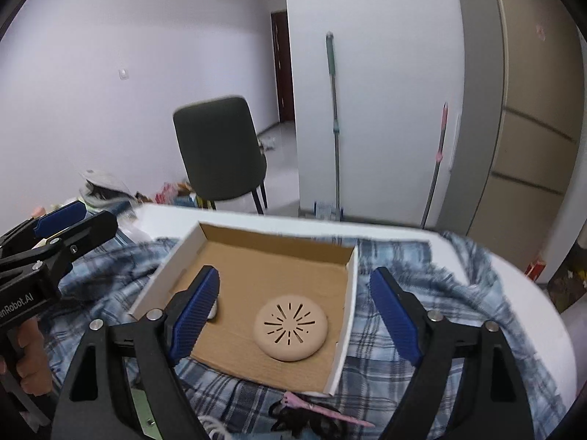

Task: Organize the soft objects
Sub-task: 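Carry the bunny and disc into the cardboard box and open both tools, then move the right tool to the blue wet-wipe pack and grasp it, then grasp the green felt pouch with the left tool while the right tool holds the wipes, then lower the pouch and wipes into the box and open both tools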

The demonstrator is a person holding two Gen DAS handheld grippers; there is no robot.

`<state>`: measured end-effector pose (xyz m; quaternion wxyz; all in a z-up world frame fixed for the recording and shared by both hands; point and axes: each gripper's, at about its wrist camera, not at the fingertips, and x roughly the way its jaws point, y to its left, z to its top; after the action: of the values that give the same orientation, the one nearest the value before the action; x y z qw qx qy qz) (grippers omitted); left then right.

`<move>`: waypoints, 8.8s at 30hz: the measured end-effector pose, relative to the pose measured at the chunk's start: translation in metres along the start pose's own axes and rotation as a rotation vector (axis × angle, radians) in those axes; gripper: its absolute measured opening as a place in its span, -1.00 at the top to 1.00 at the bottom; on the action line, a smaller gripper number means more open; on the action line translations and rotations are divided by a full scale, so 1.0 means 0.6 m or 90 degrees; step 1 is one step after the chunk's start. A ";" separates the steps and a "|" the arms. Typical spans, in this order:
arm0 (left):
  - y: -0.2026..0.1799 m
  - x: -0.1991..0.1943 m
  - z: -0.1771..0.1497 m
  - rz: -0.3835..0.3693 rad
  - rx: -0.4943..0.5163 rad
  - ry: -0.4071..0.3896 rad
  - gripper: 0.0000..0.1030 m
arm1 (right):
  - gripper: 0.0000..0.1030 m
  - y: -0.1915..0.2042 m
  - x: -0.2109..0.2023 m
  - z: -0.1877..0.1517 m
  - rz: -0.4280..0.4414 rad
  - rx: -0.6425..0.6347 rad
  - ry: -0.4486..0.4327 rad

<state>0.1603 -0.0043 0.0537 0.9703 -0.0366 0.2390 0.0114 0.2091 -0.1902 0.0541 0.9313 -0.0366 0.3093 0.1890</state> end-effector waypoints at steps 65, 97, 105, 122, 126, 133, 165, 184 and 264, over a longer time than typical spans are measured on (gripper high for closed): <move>0.016 -0.110 -0.187 -0.045 0.033 -0.014 -0.77 | -0.50 0.008 0.034 -0.213 0.033 -0.064 0.246; 0.011 -0.077 -0.192 -0.061 0.064 0.070 -0.78 | -0.51 -0.003 0.035 -0.216 0.023 -0.056 0.257; 0.010 -0.079 -0.192 -0.060 0.063 0.071 -0.78 | -0.70 -0.009 0.051 -0.219 0.003 -0.045 0.284; 0.010 -0.078 -0.194 -0.063 0.066 0.069 -0.78 | -0.90 -0.025 0.041 -0.207 0.000 0.001 0.253; 0.009 -0.078 -0.194 -0.063 0.066 0.069 -0.78 | -0.90 -0.028 0.051 -0.212 0.006 0.006 0.272; 0.006 -0.078 -0.196 -0.072 0.069 0.072 -0.78 | -0.35 -0.026 0.047 -0.214 0.013 0.002 0.270; -0.043 0.025 -0.248 -0.304 0.330 0.337 -0.78 | -0.33 0.007 -0.038 -0.180 0.111 -0.056 0.154; -0.052 -0.055 -0.229 -0.330 0.306 0.289 -0.11 | -0.33 0.005 -0.038 -0.179 0.108 -0.060 0.153; -0.003 0.073 0.009 -0.046 0.010 -0.023 -0.48 | -0.34 0.026 0.085 -0.032 -0.015 0.014 0.073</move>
<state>0.2015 -0.0053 0.0385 0.9744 -0.0371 0.2203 -0.0253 0.2302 -0.1627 0.0095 0.9144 -0.0412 0.3640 0.1724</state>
